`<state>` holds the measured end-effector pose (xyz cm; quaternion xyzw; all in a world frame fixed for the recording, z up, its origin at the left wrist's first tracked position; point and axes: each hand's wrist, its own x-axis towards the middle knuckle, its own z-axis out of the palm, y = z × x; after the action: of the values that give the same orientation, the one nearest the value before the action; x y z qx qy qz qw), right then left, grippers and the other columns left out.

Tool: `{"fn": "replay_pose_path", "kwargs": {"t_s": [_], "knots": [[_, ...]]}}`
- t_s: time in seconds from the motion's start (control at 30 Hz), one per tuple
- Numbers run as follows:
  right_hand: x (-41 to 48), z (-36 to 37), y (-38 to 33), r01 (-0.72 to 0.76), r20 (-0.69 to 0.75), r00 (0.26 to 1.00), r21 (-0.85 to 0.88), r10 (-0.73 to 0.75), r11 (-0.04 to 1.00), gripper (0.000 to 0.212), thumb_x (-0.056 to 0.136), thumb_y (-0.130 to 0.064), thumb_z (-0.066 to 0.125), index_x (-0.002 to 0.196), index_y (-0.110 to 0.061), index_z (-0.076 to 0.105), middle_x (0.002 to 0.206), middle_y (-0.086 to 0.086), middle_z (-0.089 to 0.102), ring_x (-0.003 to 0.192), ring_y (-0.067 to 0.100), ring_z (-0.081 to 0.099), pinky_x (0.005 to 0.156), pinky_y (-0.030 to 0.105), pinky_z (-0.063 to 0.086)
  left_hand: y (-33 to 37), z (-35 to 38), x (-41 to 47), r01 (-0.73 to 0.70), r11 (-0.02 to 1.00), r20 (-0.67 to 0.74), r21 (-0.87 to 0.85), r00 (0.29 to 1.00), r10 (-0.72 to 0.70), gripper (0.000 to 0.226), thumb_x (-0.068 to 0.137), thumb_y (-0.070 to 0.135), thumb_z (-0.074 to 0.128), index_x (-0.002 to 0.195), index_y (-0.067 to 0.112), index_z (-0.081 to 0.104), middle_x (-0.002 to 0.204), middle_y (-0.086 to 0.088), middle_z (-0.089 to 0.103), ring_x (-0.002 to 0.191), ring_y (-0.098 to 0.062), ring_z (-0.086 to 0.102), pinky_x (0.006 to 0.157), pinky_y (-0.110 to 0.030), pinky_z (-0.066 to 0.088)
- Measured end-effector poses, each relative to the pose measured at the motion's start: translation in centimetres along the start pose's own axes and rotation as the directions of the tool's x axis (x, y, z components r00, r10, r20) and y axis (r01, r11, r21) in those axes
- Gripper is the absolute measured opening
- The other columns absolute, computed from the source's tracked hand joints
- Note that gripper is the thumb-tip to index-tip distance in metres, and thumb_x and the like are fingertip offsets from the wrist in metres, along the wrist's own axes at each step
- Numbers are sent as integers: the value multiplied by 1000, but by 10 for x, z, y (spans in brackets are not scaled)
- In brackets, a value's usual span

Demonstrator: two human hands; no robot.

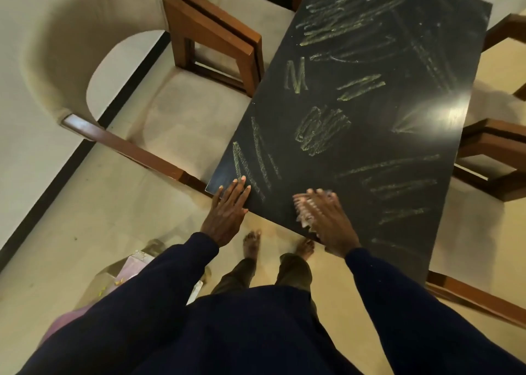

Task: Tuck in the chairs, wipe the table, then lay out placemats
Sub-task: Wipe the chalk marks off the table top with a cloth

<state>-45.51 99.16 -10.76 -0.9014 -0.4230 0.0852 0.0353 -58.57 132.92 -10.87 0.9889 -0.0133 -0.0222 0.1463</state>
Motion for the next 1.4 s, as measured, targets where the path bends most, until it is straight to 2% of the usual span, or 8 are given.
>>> {"fn": "replay_pose_path", "kwargs": {"t_s": [0.17, 0.33, 0.43, 0.7, 0.97, 1.1, 1.23, 1.4], "knots": [[38, -5, -20, -662, -139, 710, 202, 690, 722, 85, 97, -14, 64, 170, -13, 21, 177, 18, 13, 164, 41, 7, 131, 65, 5, -1, -1, 3, -17, 1000, 21, -4, 1000, 17, 58, 110, 36, 41, 161, 8, 40, 173, -18, 25, 159, -41, 25, 124, -65, 31], [39, 14, -70, -27, -77, 996, 118, 36, 993, 91, 94, -5, 63, 170, -22, 15, 179, 14, 7, 165, 38, 1, 132, 61, 4, 2, -2, 10, -85, 996, 32, 4, 996, 85, 59, 109, 28, 50, 162, 7, 36, 174, -18, 21, 160, -39, 23, 124, -65, 31], [5, 11, -32, 239, 4, 971, 62, -240, 969, 84, 98, -23, 61, 170, -23, 18, 179, 9, 7, 166, 34, 0, 133, 60, 7, 6, -5, 20, -103, 994, 33, 23, 994, 102, 60, 108, 24, 54, 162, 7, 36, 174, -18, 20, 161, -38, 21, 125, -64, 30], [46, -6, -4, -639, -131, 738, 180, 662, 748, 91, 92, -13, 69, 169, -13, 21, 177, 18, 9, 164, 40, 4, 132, 62, 2, 10, -3, 22, -99, 995, 39, 11, 994, 99, 61, 107, 21, 60, 162, 7, 37, 174, -18, 22, 160, -39, 22, 124, -65, 30], [6, 10, -39, 189, -29, 982, 96, -187, 977, 98, 92, -19, 73, 170, -25, 14, 178, 8, 9, 166, 32, -1, 133, 57, 2, 11, -8, 23, -104, 994, 15, 16, 994, 104, 61, 105, 19, 59, 161, 6, 37, 174, -18, 22, 160, -37, 22, 126, -63, 28], [-18, 2, 11, -176, -65, 981, 110, 184, 978, 99, 86, -14, 82, 168, -19, 26, 179, 9, 11, 166, 32, 4, 132, 60, 11, 14, -4, 28, -99, 995, 36, 25, 994, 99, 61, 106, 23, 60, 161, 8, 37, 174, -17, 21, 160, -39, 23, 125, -63, 30], [28, -7, -10, -638, -120, 736, 207, 667, 741, 91, 91, -12, 71, 169, -13, 23, 177, 17, 14, 164, 39, 7, 132, 61, 2, 23, 3, 28, -111, 994, 53, 5, 992, 111, 63, 107, 23, 57, 163, 9, 33, 175, -16, 19, 161, -37, 21, 126, -63, 26], [27, 5, -58, -246, -94, 961, 140, 260, 959, 94, 94, -9, 67, 171, -21, 14, 179, 12, 5, 165, 36, 0, 132, 62, 8, 44, 5, 37, -161, 987, 60, 27, 985, 159, 59, 109, 27, 50, 163, 8, 34, 175, -17, 20, 161, -36, 21, 128, -62, 23]]}}
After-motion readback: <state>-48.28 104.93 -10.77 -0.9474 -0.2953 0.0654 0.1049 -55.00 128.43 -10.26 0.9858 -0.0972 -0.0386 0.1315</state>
